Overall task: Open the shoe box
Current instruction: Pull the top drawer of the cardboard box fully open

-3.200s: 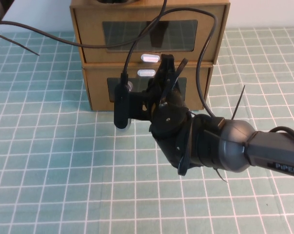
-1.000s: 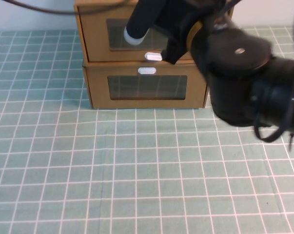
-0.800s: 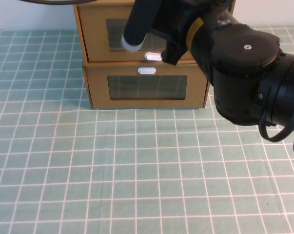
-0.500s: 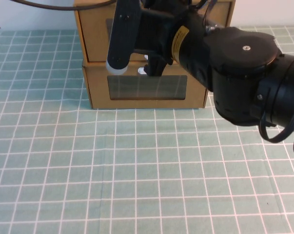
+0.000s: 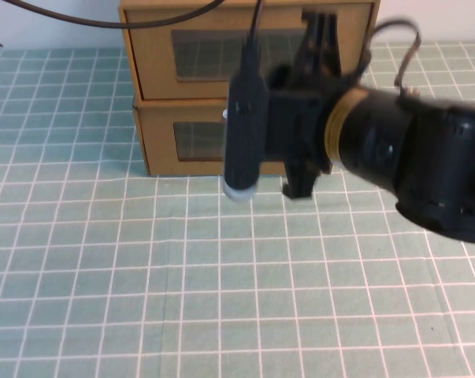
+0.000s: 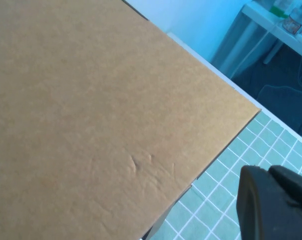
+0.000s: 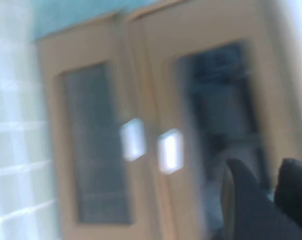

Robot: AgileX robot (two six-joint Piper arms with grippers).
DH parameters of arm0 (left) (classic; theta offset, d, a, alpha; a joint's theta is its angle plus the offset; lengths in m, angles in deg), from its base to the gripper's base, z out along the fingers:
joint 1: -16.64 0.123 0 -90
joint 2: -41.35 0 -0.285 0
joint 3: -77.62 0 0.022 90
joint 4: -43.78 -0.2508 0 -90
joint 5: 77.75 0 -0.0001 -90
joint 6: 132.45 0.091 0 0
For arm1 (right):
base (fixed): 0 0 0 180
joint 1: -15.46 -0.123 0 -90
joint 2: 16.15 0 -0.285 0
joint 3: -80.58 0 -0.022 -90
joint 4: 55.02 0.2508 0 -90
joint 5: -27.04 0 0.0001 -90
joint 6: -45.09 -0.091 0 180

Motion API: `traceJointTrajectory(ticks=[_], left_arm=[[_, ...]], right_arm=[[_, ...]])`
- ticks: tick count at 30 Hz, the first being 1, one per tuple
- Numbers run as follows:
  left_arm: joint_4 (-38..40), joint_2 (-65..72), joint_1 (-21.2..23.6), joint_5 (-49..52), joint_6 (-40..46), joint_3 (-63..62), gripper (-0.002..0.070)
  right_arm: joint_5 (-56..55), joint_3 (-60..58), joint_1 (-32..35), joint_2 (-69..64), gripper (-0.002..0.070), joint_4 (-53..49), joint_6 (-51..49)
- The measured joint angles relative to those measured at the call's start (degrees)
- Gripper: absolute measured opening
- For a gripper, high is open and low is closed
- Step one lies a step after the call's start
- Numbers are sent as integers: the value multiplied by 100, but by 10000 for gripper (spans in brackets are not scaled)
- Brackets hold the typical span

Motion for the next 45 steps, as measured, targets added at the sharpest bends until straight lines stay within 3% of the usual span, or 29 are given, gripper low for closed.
traceJointTrajectory(ticks=[4,9,16,20,25,31,45], left_arm=[[0,0,0,72,4,0,-5],[17,0,0,119,4,0,-5],[122,0,0,263,4,0,-5],[122,0,0,376,4,0,-5],[122,0,0,391,4,0,-5],[185,0,0,391,4,0,-5],[250,0,0,401,4,0,-5]], right_arm=[[123,-276,0,0,141,458,552],[240,-333,0,-159,140,198,431],[444,-376,-21,-530,108,-2569,-2212],[433,-434,-237,-436,106,-3191,-2879],[609,-944,-614,-351,106,-3323,-3032],[1182,-1006,-546,-725,106,-3323,-3498],[1999,398,-205,-1913,105,-3273,-3803]])
